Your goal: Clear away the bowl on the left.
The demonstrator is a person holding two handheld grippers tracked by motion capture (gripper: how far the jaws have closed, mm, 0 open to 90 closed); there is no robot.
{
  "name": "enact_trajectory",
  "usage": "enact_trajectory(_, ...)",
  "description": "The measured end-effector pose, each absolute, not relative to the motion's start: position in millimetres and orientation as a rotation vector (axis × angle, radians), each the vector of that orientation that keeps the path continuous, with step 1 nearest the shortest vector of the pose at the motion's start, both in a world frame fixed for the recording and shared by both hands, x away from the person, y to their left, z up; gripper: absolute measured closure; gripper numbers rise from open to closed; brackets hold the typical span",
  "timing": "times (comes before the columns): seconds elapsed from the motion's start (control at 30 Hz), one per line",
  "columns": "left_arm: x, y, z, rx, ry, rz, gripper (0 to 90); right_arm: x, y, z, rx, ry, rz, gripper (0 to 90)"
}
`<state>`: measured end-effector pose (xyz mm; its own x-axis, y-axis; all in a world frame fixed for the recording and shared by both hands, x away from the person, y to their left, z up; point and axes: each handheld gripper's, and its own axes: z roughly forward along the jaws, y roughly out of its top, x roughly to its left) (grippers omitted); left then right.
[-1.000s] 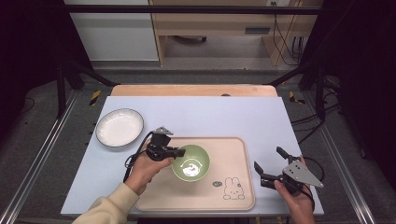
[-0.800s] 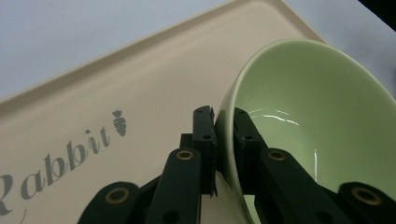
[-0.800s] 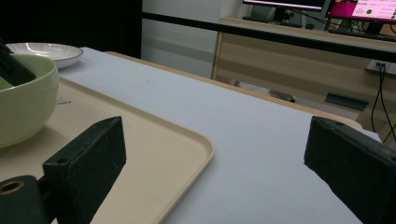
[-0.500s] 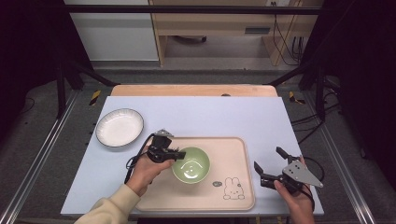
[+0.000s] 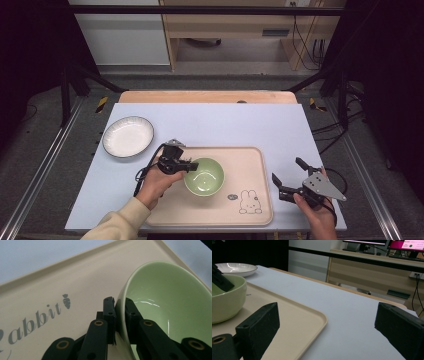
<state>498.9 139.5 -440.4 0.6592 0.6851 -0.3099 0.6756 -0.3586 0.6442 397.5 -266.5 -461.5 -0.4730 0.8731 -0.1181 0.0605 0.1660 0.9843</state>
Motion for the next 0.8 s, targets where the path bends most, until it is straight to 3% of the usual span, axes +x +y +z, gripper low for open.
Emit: enact_trajectory(0.8,502.2,137.1,-446.2,2.074,1.061,-0.015,81.9,396.2,-268.3,-459.0,0.896,1.671,1.426,5.6)
